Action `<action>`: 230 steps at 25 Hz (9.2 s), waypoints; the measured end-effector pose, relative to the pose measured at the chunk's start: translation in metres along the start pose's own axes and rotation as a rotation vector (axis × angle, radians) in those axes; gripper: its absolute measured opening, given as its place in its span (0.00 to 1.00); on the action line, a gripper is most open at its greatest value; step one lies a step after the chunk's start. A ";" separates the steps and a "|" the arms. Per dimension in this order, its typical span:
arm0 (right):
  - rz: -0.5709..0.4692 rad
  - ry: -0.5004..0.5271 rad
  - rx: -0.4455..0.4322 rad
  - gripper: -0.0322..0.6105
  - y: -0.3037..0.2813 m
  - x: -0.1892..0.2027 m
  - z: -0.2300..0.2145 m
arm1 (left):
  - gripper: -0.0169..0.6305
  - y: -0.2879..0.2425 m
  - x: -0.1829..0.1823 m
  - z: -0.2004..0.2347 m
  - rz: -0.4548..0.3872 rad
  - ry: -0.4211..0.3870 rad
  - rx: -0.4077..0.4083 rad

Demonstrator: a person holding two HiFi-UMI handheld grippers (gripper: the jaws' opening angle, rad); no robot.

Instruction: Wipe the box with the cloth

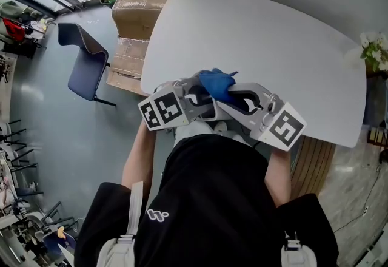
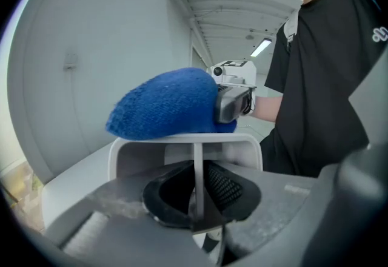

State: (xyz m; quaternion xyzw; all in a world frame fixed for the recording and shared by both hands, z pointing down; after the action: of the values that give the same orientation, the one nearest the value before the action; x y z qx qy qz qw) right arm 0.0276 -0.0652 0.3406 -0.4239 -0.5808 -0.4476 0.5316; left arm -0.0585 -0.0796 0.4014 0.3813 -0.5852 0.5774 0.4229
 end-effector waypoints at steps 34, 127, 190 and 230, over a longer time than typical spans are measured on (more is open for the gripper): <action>-0.230 -0.181 -0.022 0.14 0.039 0.005 -0.026 | 0.11 0.043 -0.109 -0.020 -0.622 0.074 0.214; -0.415 -0.140 0.519 0.14 0.068 -0.013 -0.043 | 0.11 0.007 0.028 0.026 0.139 0.082 -0.258; -0.296 -0.126 0.674 0.14 0.056 0.003 -0.050 | 0.04 0.000 -0.010 0.045 -0.278 0.211 -0.736; -0.172 0.036 0.877 0.13 0.041 -0.008 -0.048 | 0.03 0.007 -0.077 0.026 -0.554 0.112 -1.063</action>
State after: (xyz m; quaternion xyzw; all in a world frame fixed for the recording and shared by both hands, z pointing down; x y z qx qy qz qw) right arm 0.0789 -0.1023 0.3370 -0.1006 -0.7394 -0.2089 0.6321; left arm -0.0392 -0.1085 0.3282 0.2248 -0.6495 0.0932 0.7204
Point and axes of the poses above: the fingertips, and each gripper's own axes: y backward along the fingers, z to its left, x out of its underside, the point moved 6 cm from there along y, backward along the fingers, and after that the axes turned 12 degrees about -z, right-handed, at the moved point
